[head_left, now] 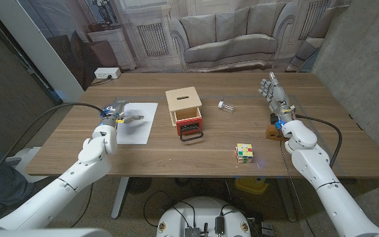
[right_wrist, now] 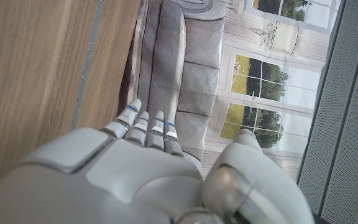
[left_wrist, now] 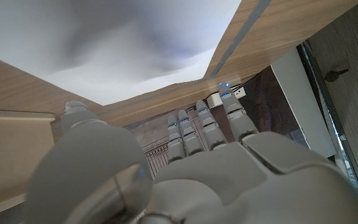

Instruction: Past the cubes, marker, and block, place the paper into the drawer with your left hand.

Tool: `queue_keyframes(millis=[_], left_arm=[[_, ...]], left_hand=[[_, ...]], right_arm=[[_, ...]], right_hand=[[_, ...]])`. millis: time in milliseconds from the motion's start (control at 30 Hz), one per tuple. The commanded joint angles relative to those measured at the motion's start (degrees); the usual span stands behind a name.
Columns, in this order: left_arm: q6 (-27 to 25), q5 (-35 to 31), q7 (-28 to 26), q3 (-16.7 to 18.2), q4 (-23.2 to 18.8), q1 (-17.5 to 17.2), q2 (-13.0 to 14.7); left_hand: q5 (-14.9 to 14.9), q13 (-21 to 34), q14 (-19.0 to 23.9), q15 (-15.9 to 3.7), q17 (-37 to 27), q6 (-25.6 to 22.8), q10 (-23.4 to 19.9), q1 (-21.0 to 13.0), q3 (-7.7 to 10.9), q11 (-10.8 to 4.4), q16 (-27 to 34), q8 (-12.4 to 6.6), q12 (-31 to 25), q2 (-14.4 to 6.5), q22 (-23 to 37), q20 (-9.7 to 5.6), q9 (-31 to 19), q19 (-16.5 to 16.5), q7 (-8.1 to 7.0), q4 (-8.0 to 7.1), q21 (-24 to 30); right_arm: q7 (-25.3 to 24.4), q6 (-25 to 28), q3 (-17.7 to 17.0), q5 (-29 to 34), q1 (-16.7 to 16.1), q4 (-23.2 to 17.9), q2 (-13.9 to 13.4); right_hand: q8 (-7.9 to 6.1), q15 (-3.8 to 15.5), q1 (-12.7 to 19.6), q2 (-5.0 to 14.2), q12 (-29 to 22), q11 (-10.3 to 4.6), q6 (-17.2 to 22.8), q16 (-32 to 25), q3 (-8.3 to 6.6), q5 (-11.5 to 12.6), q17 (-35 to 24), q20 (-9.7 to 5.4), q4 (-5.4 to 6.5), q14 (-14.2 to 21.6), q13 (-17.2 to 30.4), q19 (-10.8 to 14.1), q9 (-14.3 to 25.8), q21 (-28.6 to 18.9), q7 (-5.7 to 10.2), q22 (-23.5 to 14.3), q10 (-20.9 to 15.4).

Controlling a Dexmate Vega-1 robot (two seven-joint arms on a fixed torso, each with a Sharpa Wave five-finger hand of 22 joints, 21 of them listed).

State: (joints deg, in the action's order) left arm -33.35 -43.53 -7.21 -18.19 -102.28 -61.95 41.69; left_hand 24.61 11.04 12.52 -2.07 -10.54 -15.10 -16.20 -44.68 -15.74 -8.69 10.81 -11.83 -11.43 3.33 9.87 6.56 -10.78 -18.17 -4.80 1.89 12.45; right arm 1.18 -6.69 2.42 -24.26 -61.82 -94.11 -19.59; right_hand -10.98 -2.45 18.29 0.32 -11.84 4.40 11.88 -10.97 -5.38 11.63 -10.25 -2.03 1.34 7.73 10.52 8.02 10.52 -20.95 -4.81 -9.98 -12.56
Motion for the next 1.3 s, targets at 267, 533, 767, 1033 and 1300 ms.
queue_keyframes(millis=[267,533,767,1033,1300], left_arm=[[8.9,7.6,-6.7,1.6,6.6,0.5,-3.4],[11.1,9.3,-8.3,1.4,8.3,1.0,-3.9],[11.5,9.8,-8.5,0.8,9.1,1.3,-3.9],[11.2,10.7,-9.3,1.0,9.4,0.9,-4.3],[11.2,10.1,-9.8,0.1,10.4,1.3,-4.1]], left_hand=[[0.4,0.4,0.2,-3.68,-0.3,-0.4,-0.3,-0.3,-0.48,-0.20,0.2,-0.06,-0.3,-0.5,0.1,0.12,-0.3,-0.8,0.04,-0.05,0.0],[0.4,0.4,0.3,-3.64,-0.3,-0.6,-0.3,-0.4,-0.54,-0.22,0.2,-0.11,-0.3,-0.7,0.1,0.04,-0.3,-0.9,0.14,-0.07,-0.1],[0.5,0.4,0.3,-3.71,-0.3,-0.6,-0.4,-0.5,-0.59,-0.24,0.3,-0.10,-0.4,-0.7,0.1,0.07,-0.4,-1.0,0.09,-0.04,-0.2],[0.5,0.4,0.3,-3.74,-0.3,-0.9,-0.5,-0.7,-0.66,-0.46,0.3,-0.18,-0.4,-0.7,0.1,0.01,-0.4,-0.9,-0.21,0.01,-0.3],[0.6,0.4,0.4,-3.88,-0.3,-1.2,-0.9,-1.1,-0.73,-0.80,0.3,-0.30,-0.5,-0.8,0.2,0.04,-0.4,-0.7,-0.30,0.11,-0.5]], right_arm=[[-0.7,1.2,0.3,0.5,-0.1,-1.0,-0.3],[-0.9,1.4,0.4,0.5,-0.1,-1.1,-0.2],[-0.8,1.2,0.6,0.7,0.0,-0.9,-0.2],[-0.6,1.5,0.8,0.8,0.2,-0.8,-0.3],[-1.1,1.8,0.9,0.7,0.3,-1.0,0.0]], right_hand=[[-0.11,0.05,0.1,0.36,-0.3,-0.12,0.4,0.1,0.29,0.0,-0.3,-0.42,-0.05,0.2,0.2,0.7,0.2,0.5,0.26,-0.3,0.0],[-0.11,0.12,0.1,0.37,-0.3,-0.12,0.4,0.1,0.32,0.0,-0.3,-0.38,-0.07,0.3,0.2,0.7,0.2,0.7,0.28,-0.3,-0.1],[-0.11,0.09,0.1,0.41,-0.3,-0.09,0.4,0.1,0.34,0.0,-0.3,-0.40,-0.08,0.2,0.2,0.7,0.2,0.8,0.23,-0.3,0.0],[-0.11,0.03,0.2,0.44,-0.3,-0.08,0.5,0.1,0.37,0.0,-0.3,-0.36,-0.12,0.2,0.2,0.8,0.2,0.9,0.25,-0.3,0.0],[-0.10,0.02,0.2,0.49,-0.3,-0.08,0.4,0.1,0.39,0.0,-0.3,-0.32,-0.14,0.3,0.2,0.8,0.2,1.1,0.25,-0.3,0.0]])
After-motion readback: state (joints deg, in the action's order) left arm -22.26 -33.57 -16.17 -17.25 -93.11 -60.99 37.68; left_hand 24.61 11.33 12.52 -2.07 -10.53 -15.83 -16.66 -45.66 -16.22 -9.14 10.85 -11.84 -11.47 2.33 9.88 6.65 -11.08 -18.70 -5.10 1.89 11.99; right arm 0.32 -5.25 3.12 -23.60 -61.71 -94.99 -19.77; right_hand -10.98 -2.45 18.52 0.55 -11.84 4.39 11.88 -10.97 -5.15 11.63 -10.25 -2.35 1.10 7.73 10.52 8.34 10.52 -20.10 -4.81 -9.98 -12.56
